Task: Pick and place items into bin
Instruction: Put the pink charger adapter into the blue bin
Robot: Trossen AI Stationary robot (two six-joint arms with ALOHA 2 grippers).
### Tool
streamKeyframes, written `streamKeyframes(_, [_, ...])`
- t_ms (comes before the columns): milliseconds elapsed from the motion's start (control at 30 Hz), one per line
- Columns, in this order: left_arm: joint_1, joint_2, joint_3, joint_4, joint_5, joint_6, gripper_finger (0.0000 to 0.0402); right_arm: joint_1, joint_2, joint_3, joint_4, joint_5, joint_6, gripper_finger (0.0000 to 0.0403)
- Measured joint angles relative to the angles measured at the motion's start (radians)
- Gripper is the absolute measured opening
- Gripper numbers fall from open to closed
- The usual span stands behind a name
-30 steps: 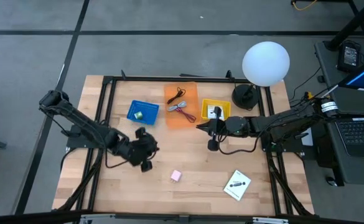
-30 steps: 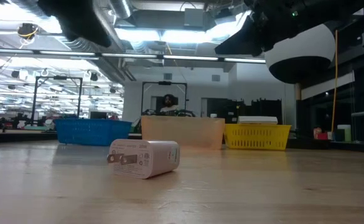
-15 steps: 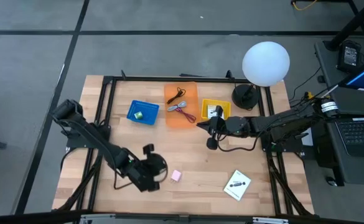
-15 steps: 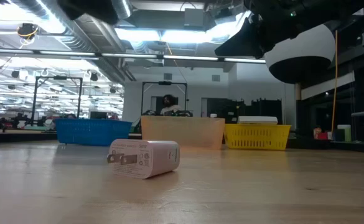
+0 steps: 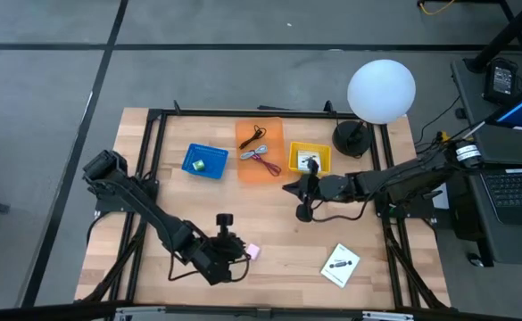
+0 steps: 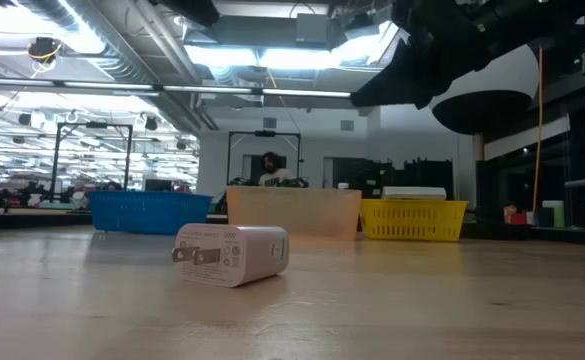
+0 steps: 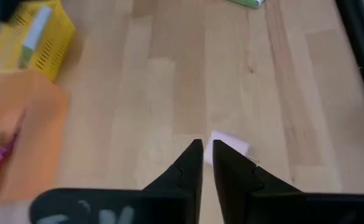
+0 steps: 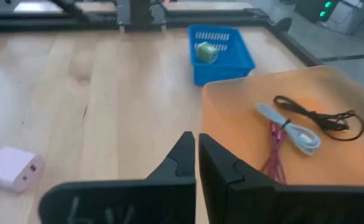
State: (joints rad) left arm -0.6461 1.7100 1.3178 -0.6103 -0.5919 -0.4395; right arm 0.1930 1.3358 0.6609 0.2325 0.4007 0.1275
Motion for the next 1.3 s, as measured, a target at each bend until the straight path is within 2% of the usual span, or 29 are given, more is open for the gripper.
streamKeyframes(200, [0.016,0.000,0.000,0.000,0.004,0.061,0.0086,0.021,0.034,0.000,0.038,-0.001,-0.001,0.0004])
streamKeyframes(433, [0.034,0.000,0.000,0.000,0.078,0.105,0.0171,0.049,0.045,0.000,0.064,-0.002,0.000,0.0004])
streamKeyframes(633, [0.034,0.000,0.000,0.008,0.031,0.149,0.0224,0.061,0.045,0.000,0.072,-0.001,0.000,0.0004])
streamKeyframes(967, [0.034,0.000,0.000,0.008,0.002,0.129,0.0239,0.077,0.045,0.000,0.071,-0.002,0.022,0.0004])
streamKeyframes(1133, [0.069,-0.001,0.000,0.008,0.111,0.077,0.0240,0.109,0.045,0.000,0.070,-0.001,0.026,0.0004])
streamKeyframes(1300, [0.108,0.024,0.000,0.013,0.158,0.130,0.0240,0.142,0.045,0.000,0.071,-0.002,0.026,0.0004])
